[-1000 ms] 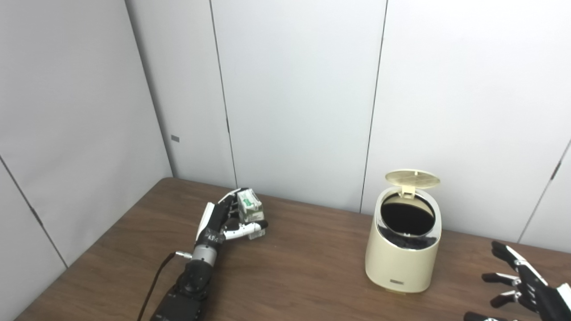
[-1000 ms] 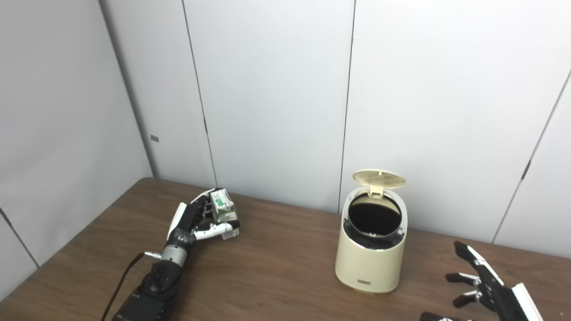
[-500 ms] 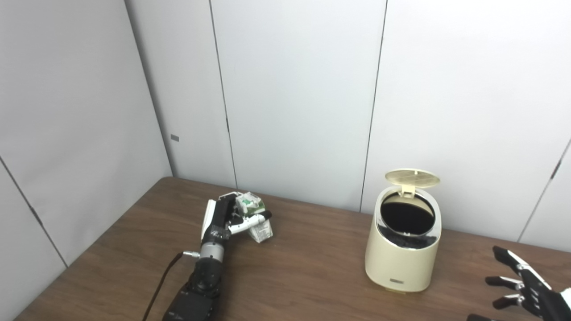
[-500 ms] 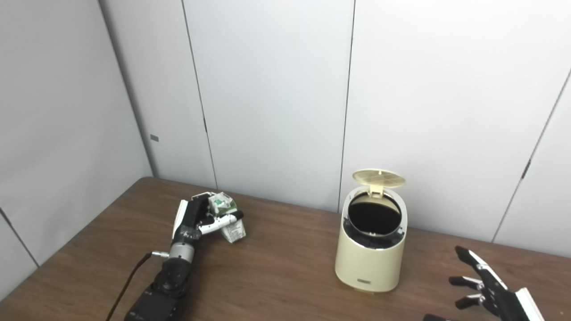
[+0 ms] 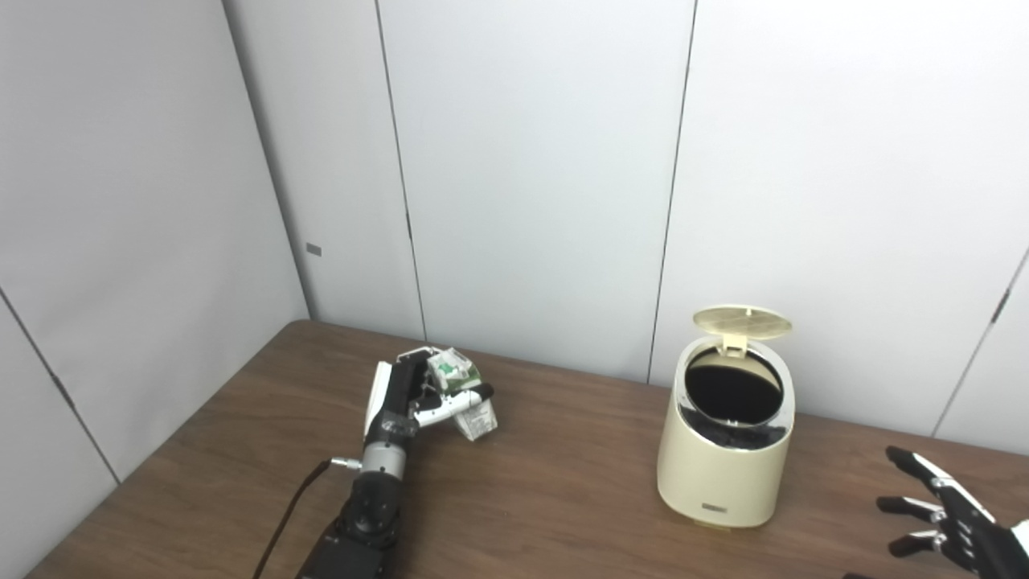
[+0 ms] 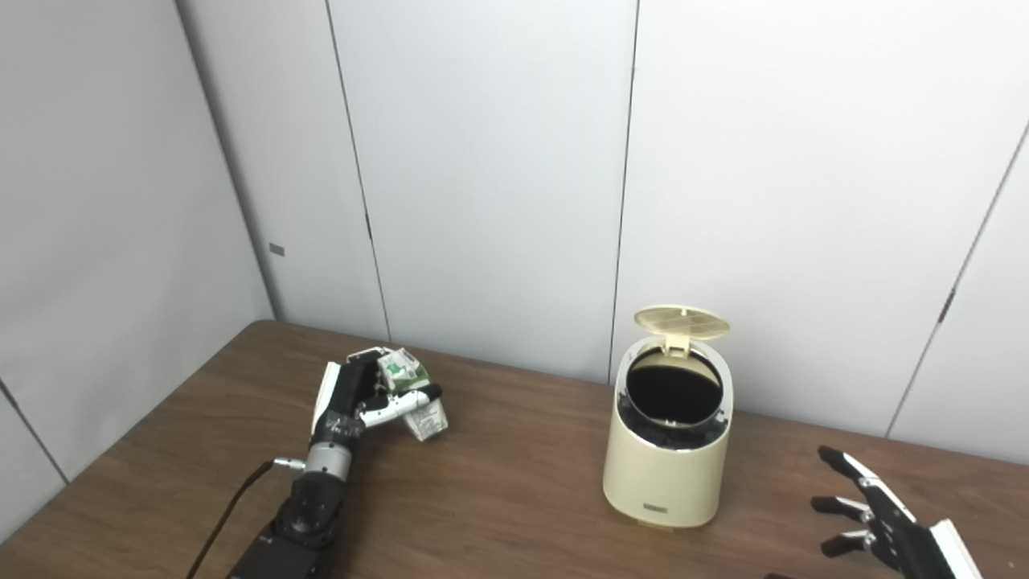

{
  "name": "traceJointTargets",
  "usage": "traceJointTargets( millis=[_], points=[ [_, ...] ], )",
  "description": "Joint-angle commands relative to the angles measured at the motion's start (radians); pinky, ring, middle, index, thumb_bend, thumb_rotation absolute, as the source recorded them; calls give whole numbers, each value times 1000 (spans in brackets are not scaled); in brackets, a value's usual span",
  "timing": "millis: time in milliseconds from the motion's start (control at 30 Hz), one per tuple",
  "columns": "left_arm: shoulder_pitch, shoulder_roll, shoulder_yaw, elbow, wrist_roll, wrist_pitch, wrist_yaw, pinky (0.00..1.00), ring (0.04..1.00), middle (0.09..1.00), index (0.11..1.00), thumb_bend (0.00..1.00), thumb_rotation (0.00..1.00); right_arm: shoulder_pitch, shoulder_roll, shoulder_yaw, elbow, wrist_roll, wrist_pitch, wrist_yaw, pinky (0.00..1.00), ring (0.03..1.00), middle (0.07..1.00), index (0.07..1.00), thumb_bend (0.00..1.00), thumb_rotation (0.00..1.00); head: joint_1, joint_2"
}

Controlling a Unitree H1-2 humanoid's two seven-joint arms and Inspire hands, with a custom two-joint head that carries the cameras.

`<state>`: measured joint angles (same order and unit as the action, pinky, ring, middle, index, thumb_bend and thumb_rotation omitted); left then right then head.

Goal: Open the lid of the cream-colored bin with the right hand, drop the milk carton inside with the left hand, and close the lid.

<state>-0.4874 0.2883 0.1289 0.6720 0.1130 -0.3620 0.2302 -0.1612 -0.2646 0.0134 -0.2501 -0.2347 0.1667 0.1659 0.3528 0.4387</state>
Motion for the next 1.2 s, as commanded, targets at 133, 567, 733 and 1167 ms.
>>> traceJointTargets(
  millis=[133,567,733,1167],
  points=[
    [-19,-14,-11,-255,41,78,1,357,419,467,497,521,0,-45,-8,-1,-33,-5,-5,-8,525,753,915,867,761,178,-21,-1],
    [-16,-68,-46,-614,40,271,-100,383,462,483,490,523,0,-57,7,12,-61,-9,42,-10,637,779,926,874,749,104,-87,0],
    [-30,-92,-73,-688,71,306,-116,373,453,483,490,524,0,-63,9,22,-46,-30,25,-24,655,782,920,867,764,120,-137,1],
    [-66,-167,-136,-726,62,294,-175,361,439,481,488,524,0,-74,19,36,10,-49,-21,-48,613,777,903,853,791,193,-252,19]
  ],
)
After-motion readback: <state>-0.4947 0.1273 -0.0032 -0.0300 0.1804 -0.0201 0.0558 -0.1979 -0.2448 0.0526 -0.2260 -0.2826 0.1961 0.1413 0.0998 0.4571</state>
